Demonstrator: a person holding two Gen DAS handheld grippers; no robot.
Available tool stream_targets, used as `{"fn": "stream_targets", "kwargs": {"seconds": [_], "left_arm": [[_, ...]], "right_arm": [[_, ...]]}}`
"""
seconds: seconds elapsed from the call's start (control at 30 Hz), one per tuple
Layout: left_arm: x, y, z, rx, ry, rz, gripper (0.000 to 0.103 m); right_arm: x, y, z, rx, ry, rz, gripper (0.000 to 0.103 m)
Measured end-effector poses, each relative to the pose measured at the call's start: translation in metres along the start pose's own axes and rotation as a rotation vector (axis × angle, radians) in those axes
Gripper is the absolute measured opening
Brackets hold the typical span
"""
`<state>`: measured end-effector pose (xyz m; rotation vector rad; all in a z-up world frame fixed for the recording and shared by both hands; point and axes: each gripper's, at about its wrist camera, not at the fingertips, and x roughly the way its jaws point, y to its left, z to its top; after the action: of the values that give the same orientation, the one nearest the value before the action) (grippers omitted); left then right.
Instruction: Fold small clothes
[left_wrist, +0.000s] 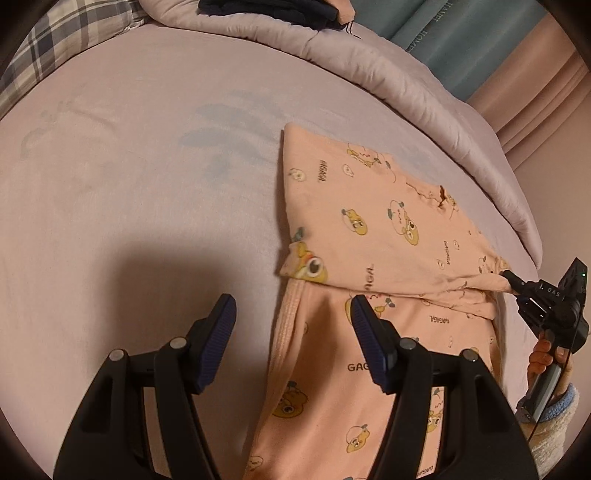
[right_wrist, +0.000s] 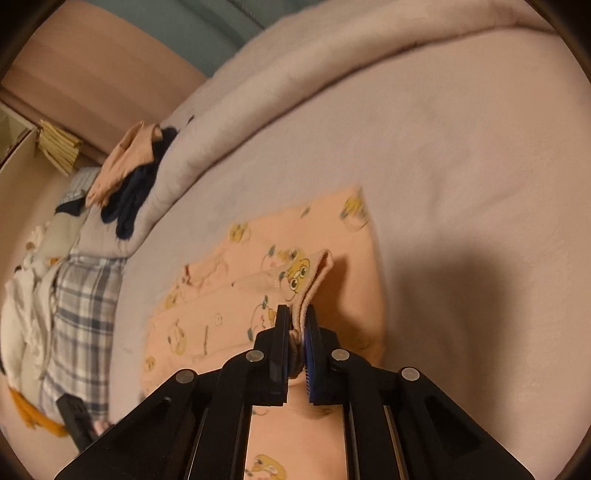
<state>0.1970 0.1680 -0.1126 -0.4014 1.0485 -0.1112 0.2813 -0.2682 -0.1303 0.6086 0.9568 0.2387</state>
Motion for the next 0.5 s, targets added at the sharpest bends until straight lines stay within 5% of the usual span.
{"fn": "stream_targets", "kwargs": {"seconds": [0.1,0.2,0.33,0.43,0.5], "left_arm": [[0.002,0.001,0.005,0.001,0.001,-0.002,0.064],[-0.003,0.005,-0.001,-0.010,0.007,-0.011,0.064],[-0.012,0.006,-0.010,0.009,0.020,-0.016,0.064],[-0.018,0.010,-0.024,0.017,0.033,-0.017,0.064],[-0.020,0.014,-0.034,0.008,0.050,-0.028,0.064]], "right_arm": [[0.014,-0.007,-0.001,-0.015,0.065,-0.022,0.008],[0.023,-0.009,-0.004,-0.087,0.034,-0.169,0.009],[0.010,-0.007,-0.010,-0.108,-0.014,-0.215,0.042],[-0.007,0.001,-0.021,-0.164,-0.072,-0.188,0.042],[0.002,0.000,-0.026,-0.191,-0.017,-0.233,0.042]]}}
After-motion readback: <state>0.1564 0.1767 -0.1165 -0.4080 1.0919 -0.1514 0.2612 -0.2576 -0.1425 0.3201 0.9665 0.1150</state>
